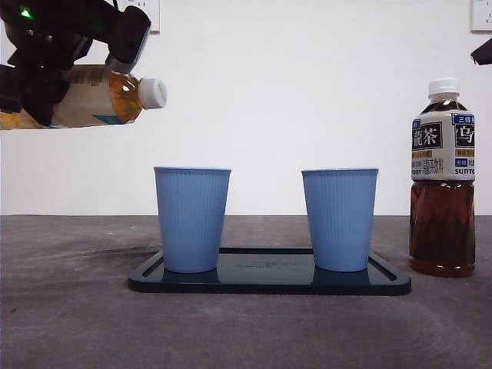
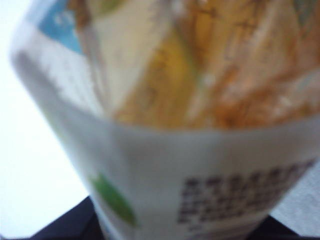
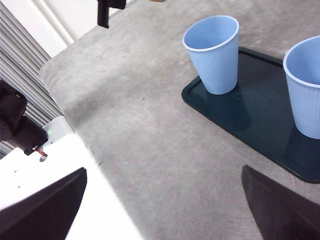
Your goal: Pour the drink into the cup
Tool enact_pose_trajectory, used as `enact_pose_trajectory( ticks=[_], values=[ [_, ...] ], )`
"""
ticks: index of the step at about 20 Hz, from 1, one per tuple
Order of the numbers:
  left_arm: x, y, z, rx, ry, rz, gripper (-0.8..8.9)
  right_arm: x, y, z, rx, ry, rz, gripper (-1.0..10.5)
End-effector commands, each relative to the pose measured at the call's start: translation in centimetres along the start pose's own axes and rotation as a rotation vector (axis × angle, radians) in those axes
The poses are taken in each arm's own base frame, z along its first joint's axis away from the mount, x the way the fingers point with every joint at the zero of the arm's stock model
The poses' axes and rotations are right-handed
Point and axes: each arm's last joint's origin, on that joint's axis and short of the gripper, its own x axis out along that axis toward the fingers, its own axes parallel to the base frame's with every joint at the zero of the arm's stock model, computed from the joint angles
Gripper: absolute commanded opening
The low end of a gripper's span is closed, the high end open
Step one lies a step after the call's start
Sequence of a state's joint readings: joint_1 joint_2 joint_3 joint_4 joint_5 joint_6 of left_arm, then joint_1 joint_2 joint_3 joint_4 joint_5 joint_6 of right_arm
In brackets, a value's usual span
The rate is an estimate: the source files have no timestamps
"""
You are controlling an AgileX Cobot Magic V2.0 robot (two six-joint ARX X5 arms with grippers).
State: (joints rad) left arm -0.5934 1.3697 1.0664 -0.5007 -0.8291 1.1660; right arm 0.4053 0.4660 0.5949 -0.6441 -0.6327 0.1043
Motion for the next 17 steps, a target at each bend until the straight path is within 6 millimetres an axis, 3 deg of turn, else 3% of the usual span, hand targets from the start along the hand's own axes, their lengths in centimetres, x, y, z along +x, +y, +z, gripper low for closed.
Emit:
enact_pose_trajectory(
  ticks=[1, 8, 17],
  values=[
    [-0.4, 1.1, 0.7, 0.024, 0.014, 0.050, 1.13, -0.2, 0.3, 0.4, -0.026, -0.013, 0.010, 4.8],
    [0.2, 0.9, 1.8, 0.102, 0.037, 0.072, 1.11, -0.1, 0.5, 0.4, -0.038, -0.004, 0.029, 4.8],
    [-0.3, 2.3, 2.6, 0.101, 0.026, 0.099, 0.87, 0.0, 0.6, 0.3, -0.046, 0.008, 0.043, 4.8]
  ],
)
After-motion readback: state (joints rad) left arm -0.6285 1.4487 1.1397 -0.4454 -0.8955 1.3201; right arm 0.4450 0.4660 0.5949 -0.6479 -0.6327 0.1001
